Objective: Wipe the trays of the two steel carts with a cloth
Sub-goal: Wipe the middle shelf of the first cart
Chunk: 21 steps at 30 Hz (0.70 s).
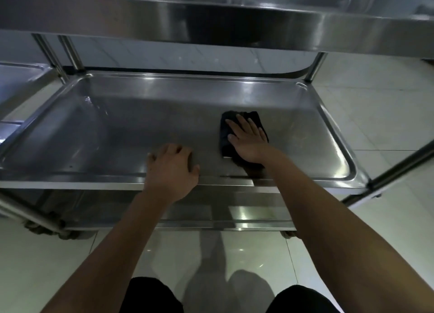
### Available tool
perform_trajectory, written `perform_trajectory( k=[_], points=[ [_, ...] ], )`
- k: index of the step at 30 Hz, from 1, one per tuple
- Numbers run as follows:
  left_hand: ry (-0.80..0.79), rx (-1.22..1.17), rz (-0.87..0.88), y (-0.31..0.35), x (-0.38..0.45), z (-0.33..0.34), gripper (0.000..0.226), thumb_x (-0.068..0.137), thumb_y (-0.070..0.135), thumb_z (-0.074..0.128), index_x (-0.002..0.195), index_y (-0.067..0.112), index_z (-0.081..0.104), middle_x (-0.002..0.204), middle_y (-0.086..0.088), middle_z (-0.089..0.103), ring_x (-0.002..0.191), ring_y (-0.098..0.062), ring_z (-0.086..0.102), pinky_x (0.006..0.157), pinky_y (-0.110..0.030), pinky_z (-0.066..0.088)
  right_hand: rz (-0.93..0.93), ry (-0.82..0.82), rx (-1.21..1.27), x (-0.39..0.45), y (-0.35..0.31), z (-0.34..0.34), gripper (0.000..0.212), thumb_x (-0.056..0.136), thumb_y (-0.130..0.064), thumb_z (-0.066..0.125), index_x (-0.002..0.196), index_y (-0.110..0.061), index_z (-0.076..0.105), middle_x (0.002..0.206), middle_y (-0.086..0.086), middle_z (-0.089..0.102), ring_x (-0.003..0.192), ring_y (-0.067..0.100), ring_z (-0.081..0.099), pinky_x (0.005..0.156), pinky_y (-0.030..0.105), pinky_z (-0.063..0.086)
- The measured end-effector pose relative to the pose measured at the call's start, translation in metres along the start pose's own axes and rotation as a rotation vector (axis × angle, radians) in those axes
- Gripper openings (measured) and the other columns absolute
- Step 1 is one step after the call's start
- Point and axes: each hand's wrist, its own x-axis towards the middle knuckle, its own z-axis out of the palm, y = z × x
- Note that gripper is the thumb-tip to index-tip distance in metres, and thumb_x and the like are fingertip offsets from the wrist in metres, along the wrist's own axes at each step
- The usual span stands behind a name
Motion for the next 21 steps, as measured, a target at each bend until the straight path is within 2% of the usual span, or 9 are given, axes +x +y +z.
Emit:
perform_trajectory(
  k=[3,5,9,13,17,21],
  points=[
    [-0.019,0.011,0.098,0.044,0.006,0.000,0.043,0.088,0.057,0.052,0.121,0.031,0.061,0.129,-0.001,0.056,0.123,-0.028,0.048,0.104,-0.051,0.036,0.072,0.033,0.017,-0.017,0.041,-0.008,0.054,0.104,-0.049,0.022,0.155,-0.048,0.005,0.165,-0.016,-0.011,0.153,0.016,-0.011,0.120,0.042,-0.005],
    [-0.049,-0.012,0.160,0.080,0.009,0.002,0.046,0.089,0.056,0.051,0.127,0.031,0.060,0.133,-0.002,0.053,0.127,-0.028,0.045,0.107,-0.053,0.034,0.120,0.053,0.021,-0.029,0.070,-0.014,0.054,0.103,-0.049,0.024,0.154,-0.048,0.007,0.166,-0.015,-0.009,0.153,0.017,-0.008,0.121,0.043,-0.004],
    [-0.149,-0.029,0.170,0.122,0.014,0.011,0.048,0.090,0.060,0.049,0.127,0.032,0.061,0.132,-0.001,0.051,0.127,-0.028,0.045,0.105,-0.055,0.037,0.266,0.123,0.026,-0.059,0.145,-0.036,0.054,0.104,-0.045,0.025,0.156,-0.044,0.009,0.167,-0.010,-0.005,0.153,0.023,-0.005,0.122,0.048,0.000],
    [-0.124,-0.039,0.150,0.127,0.012,0.019,0.044,0.090,0.063,0.047,0.121,0.035,0.063,0.128,0.003,0.051,0.125,-0.025,0.046,0.104,-0.055,0.037,0.353,0.140,-0.046,-0.074,0.191,-0.050,0.056,0.105,-0.042,0.026,0.158,-0.035,0.010,0.167,0.000,-0.004,0.153,0.029,-0.005,0.120,0.056,0.001],
    [-0.091,-0.048,0.175,0.123,0.014,0.019,0.044,0.090,0.066,0.047,0.119,0.037,0.065,0.126,0.005,0.054,0.123,-0.023,0.049,0.103,-0.051,0.039,0.367,0.159,0.007,-0.072,0.190,-0.048,0.056,0.103,-0.041,0.025,0.157,-0.039,0.010,0.167,-0.006,-0.006,0.153,0.024,-0.008,0.121,0.049,-0.001],
    [-0.087,-0.098,0.162,0.095,0.024,0.010,0.048,0.090,0.063,0.050,0.126,0.034,0.063,0.132,0.004,0.058,0.121,-0.023,0.056,0.100,-0.045,0.047,0.366,0.169,0.023,-0.067,0.191,-0.046,0.056,0.102,-0.042,0.026,0.156,-0.042,0.011,0.167,-0.009,-0.005,0.153,0.023,-0.008,0.120,0.049,-0.003]
  ],
)
